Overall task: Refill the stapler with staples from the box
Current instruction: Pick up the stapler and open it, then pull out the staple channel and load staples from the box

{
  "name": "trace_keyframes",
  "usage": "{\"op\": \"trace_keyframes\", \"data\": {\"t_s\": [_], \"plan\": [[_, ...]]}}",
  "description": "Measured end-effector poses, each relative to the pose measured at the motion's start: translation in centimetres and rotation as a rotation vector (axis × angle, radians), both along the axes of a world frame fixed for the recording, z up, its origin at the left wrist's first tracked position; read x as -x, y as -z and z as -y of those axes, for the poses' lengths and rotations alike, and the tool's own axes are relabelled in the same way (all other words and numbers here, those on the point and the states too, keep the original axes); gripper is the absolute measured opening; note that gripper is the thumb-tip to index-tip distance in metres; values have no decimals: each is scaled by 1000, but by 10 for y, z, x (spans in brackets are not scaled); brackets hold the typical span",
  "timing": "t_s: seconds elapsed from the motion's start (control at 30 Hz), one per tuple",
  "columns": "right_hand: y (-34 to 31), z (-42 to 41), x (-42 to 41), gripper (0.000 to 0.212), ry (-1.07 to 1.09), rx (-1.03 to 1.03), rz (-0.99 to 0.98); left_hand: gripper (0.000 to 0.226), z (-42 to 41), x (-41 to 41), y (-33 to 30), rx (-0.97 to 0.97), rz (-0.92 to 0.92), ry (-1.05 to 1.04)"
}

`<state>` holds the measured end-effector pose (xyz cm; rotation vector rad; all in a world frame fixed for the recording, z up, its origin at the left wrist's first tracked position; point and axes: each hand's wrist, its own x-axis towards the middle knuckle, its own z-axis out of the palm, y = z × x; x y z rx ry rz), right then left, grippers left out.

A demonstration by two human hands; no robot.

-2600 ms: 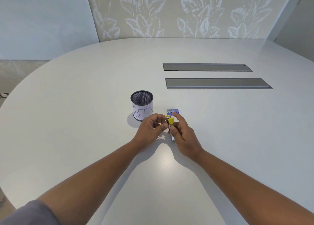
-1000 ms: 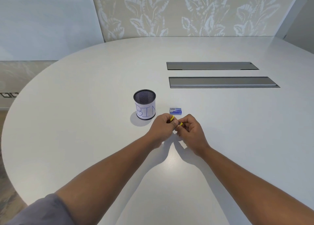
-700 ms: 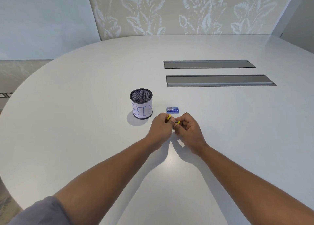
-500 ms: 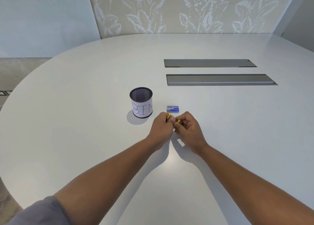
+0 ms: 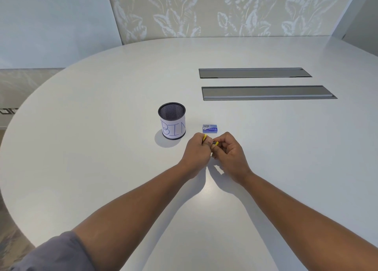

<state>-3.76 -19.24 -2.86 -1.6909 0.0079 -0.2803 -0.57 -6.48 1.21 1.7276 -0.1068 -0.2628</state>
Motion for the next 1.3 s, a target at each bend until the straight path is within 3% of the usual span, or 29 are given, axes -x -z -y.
{"op": "trace_keyframes", "data": {"t_s": [0.27,0.4,0.63,0.83,1.0,1.17,1.3], "plan": [[-2,0,0,7,6,-8,-15,17,-2,-5,2,-9,-63,39],[-7,0,-1,9,11,-62,-53,24,-12,-13,1,118,-200,171],[-7,1,-3,7,4,-68,-66,27,-15,-20,-2,232,-360,145],[-8,1,-5,12,-41,-1,-86,49,-12,-22,-1,34,-231,134],[-8,-1,-5,17,-29,5,-101,41,-6,-21,-3,-12,-198,147],[-6,-5,-3,23,47,8,-100,41,10,-18,4,-152,-113,8],[-8,-8,0,17,95,16,-73,39,13,-17,2,-94,-153,-166]]}}
